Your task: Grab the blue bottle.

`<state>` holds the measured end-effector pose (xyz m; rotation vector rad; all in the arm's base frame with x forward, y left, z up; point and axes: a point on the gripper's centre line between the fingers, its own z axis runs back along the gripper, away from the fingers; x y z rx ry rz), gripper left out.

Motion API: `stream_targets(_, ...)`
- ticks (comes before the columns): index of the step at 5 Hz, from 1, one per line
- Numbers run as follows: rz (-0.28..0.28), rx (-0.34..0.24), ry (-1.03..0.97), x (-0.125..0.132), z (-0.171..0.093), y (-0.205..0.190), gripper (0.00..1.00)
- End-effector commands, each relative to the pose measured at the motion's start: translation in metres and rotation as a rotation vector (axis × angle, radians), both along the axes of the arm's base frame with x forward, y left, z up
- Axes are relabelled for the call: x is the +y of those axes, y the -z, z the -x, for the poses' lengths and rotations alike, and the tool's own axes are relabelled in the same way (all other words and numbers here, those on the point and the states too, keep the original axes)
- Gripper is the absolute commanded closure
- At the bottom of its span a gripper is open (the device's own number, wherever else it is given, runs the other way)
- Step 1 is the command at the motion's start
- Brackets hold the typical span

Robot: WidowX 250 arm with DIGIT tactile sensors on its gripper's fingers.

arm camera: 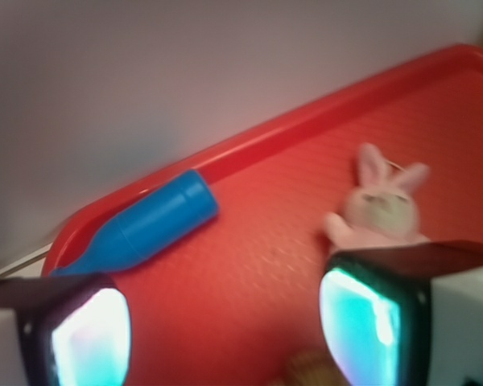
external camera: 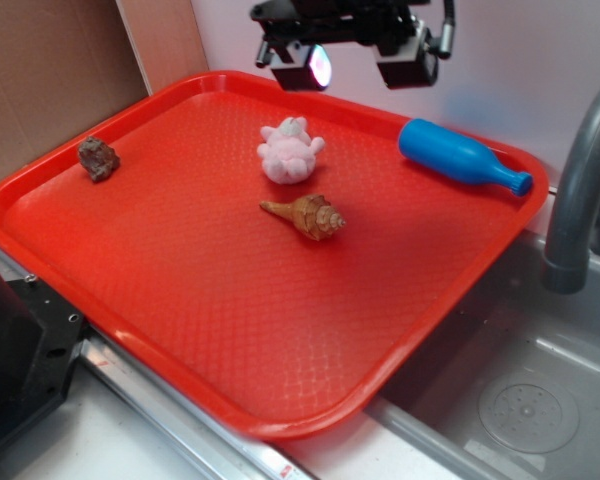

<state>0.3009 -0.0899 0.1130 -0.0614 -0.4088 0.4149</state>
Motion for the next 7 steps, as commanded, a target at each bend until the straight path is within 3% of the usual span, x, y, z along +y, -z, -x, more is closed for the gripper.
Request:
stream_targets(1, 0.006, -0.038, 0.038, -0.004, -0.051, 0.002, 0.0)
stream_targets(4, 0.011, 0.061, 0.037, -0.011, -0.073, 0.036, 0.0)
stream_targets(6, 0.021, 0.167, 0.011, -0.009, -0.055, 0.064, 0.0)
stream_targets(7, 0.015, 0.212, -0.004, -0.016, -0.006, 0.07, 0.62)
